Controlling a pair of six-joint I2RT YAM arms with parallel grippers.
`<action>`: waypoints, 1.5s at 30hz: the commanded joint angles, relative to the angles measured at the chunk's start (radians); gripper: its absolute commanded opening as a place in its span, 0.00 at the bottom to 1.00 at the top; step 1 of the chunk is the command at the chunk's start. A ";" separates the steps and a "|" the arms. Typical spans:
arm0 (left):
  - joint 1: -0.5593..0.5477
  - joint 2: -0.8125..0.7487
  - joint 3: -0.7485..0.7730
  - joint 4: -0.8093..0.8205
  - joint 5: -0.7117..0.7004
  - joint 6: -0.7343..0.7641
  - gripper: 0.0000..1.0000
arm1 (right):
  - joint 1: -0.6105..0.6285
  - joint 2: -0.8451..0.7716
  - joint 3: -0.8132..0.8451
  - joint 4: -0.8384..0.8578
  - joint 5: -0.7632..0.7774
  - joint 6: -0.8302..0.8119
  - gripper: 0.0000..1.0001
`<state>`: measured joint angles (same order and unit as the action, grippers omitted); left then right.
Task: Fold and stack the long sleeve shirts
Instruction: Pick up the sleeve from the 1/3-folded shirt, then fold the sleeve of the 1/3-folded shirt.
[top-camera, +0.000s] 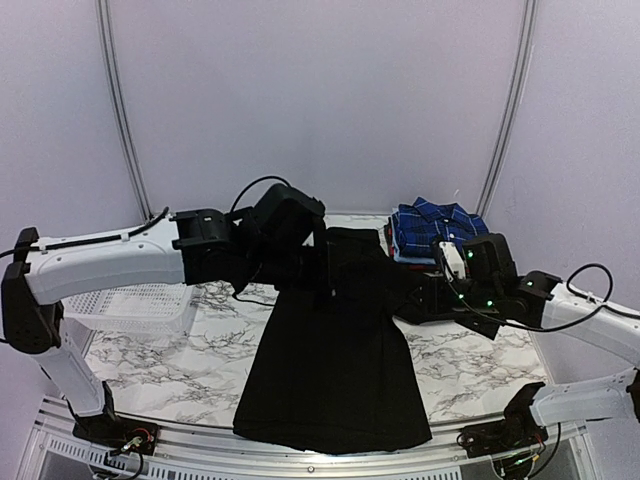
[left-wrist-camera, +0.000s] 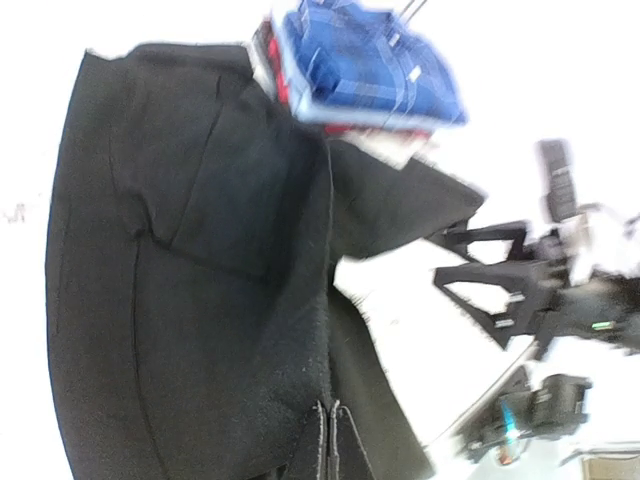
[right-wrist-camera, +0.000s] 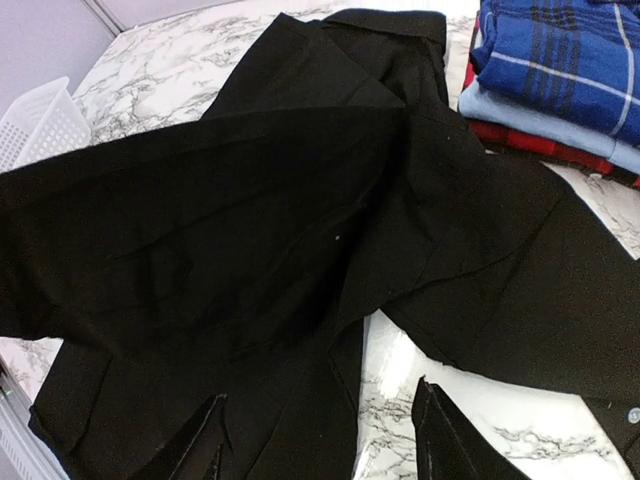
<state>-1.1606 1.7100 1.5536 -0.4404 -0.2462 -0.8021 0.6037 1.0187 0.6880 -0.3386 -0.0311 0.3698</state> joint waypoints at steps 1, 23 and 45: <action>-0.004 -0.042 0.058 -0.092 -0.046 0.034 0.00 | 0.008 0.043 0.065 0.045 0.026 0.003 0.57; 0.025 -0.383 -0.581 -0.212 -0.019 -0.470 0.00 | 0.036 0.440 0.210 0.195 -0.082 -0.016 0.56; 0.004 -0.544 -0.772 0.196 0.330 -0.813 0.00 | 0.109 0.604 0.299 0.163 -0.042 -0.038 0.54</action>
<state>-1.1542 1.2453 0.8452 -0.3725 0.0490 -1.4670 0.6941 1.6096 0.9417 -0.1596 -0.0944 0.3416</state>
